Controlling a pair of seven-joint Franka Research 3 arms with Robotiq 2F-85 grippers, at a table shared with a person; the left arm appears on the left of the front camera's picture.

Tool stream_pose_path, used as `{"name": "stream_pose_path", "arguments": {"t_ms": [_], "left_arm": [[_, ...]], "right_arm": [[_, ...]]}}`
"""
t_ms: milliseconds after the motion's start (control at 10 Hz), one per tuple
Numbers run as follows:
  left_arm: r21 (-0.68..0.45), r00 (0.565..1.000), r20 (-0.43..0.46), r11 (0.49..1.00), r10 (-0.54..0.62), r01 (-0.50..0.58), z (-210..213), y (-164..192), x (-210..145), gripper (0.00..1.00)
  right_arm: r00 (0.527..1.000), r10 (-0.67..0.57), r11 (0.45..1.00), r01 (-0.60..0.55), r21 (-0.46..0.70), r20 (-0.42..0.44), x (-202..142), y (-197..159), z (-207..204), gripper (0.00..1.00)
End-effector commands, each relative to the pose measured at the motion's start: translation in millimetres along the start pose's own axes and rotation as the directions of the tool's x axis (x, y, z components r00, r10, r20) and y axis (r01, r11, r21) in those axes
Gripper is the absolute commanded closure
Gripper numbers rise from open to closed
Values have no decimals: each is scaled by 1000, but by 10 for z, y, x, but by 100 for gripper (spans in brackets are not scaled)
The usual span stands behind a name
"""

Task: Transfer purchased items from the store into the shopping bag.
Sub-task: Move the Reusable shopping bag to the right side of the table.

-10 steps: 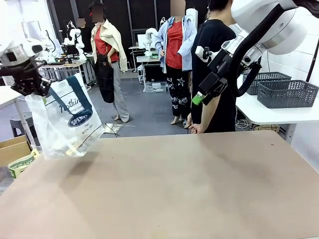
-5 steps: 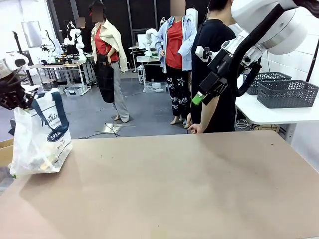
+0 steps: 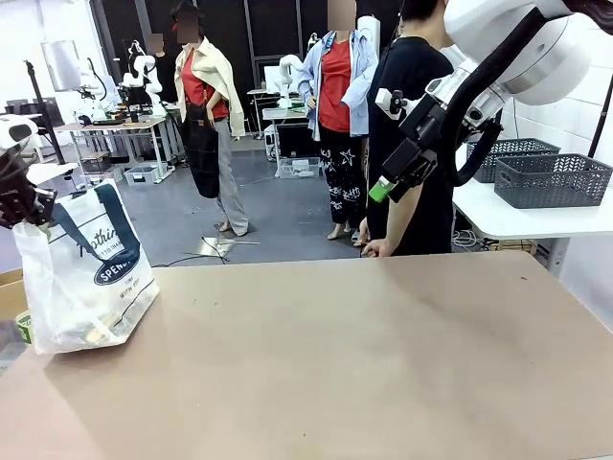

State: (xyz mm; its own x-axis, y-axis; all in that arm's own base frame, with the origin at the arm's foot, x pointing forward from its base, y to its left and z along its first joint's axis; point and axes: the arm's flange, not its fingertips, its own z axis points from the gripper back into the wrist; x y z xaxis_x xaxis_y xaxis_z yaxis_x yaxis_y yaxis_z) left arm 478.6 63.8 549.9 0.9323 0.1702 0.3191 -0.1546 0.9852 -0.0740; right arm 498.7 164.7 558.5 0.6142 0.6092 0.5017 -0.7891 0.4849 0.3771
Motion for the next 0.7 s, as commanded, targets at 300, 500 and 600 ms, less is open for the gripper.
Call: {"name": "stream_pose_path", "arguments": {"t_ms": [300,500,600], "left_arm": [[-45,999,-23,998,-39,38,-48,-105,-126,100],[-28,1000,-17,999,-17,16,-38,-30,-94,100],[-28,1000,-17,999,-17,16,-38,-30,-94,100]], "right_arm": [[1000,-8,1000,8,19,9,-9,11,5,0],[1000,-8,1000,8,19,9,-9,11,5,0],[1000,-8,1000,8,19,9,-9,11,5,0]]}}
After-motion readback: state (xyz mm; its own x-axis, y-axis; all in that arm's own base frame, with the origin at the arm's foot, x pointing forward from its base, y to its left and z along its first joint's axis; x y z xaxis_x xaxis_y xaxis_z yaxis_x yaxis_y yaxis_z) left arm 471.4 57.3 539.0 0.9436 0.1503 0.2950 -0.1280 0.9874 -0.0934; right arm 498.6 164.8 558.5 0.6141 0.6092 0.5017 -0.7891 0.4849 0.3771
